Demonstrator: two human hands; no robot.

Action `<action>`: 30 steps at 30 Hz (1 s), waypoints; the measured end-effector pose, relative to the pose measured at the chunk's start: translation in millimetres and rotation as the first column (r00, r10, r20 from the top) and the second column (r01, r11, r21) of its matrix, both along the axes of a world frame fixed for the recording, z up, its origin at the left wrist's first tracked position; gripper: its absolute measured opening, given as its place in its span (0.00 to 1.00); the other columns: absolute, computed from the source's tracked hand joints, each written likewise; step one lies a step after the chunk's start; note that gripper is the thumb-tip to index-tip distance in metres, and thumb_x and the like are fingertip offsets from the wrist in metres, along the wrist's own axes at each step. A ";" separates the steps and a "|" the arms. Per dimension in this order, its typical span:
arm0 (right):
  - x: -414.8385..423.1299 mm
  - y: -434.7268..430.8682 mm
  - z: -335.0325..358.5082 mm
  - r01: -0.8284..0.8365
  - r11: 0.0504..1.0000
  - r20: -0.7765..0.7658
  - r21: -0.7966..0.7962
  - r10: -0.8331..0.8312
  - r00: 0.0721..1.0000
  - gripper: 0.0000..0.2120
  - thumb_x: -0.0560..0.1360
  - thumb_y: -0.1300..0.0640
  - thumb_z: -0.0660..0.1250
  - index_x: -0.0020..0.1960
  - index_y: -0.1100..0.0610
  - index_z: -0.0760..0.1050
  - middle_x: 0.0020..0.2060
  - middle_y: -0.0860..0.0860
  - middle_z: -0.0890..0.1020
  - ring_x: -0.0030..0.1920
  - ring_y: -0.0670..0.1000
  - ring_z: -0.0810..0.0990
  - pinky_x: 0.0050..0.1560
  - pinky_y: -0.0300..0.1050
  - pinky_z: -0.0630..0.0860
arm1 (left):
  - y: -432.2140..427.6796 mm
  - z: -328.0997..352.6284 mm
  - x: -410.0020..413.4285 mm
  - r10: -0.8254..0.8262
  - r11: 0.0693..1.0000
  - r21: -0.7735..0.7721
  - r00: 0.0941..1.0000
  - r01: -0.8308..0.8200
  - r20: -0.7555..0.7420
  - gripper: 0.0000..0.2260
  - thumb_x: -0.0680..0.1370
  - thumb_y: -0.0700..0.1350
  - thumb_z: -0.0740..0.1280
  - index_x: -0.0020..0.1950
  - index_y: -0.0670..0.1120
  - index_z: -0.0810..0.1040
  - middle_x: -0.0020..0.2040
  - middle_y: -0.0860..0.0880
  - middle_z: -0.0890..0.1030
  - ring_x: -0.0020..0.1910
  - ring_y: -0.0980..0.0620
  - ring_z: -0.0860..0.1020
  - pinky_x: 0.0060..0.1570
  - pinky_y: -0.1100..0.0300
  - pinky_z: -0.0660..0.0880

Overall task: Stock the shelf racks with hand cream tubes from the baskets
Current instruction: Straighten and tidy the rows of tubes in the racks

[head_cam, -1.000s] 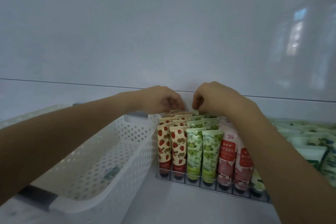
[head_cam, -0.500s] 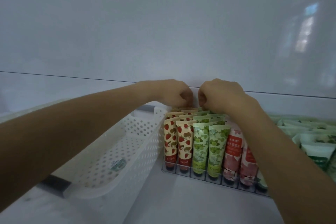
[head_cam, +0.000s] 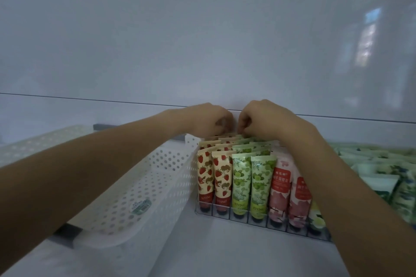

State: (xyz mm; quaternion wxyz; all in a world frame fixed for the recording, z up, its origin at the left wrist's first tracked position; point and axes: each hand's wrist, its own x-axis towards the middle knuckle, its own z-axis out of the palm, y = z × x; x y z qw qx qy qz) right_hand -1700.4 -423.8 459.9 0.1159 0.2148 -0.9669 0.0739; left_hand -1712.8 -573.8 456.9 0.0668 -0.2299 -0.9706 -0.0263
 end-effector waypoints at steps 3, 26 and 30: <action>0.1 10.8 8.1 0.002 0.996 0.041 -0.088 0.002 0.999 0.11 0.73 0.64 0.66 0.40 0.48 0.79 0.46 0.48 0.82 0.48 0.50 0.80 0.54 0.49 0.77 | -10.4 0.5 2.5 -0.008 0.999 0.054 0.999 0.005 0.052 0.14 0.76 0.36 0.60 0.61 0.45 0.75 0.56 0.50 0.80 0.51 0.54 0.76 0.52 0.65 0.70; -2.3 26.2 18.1 0.047 0.998 0.039 -0.043 -0.045 0.998 0.15 0.72 0.67 0.66 0.33 0.48 0.74 0.35 0.44 0.77 0.43 0.48 0.76 0.49 0.46 0.76 | -6.1 7.5 0.7 -0.153 0.984 0.069 0.981 0.162 -0.123 0.11 0.77 0.35 0.61 0.55 0.43 0.79 0.53 0.48 0.82 0.45 0.59 0.75 0.42 0.80 0.65; -3.7 20.0 8.6 0.062 0.998 0.114 0.021 -0.064 0.991 0.14 0.71 0.66 0.67 0.34 0.49 0.74 0.38 0.47 0.78 0.45 0.49 0.76 0.46 0.44 0.73 | 10.1 5.6 0.9 -0.174 0.983 0.045 0.978 0.180 -0.116 0.12 0.77 0.36 0.60 0.56 0.44 0.80 0.53 0.49 0.82 0.44 0.60 0.74 0.44 0.76 0.67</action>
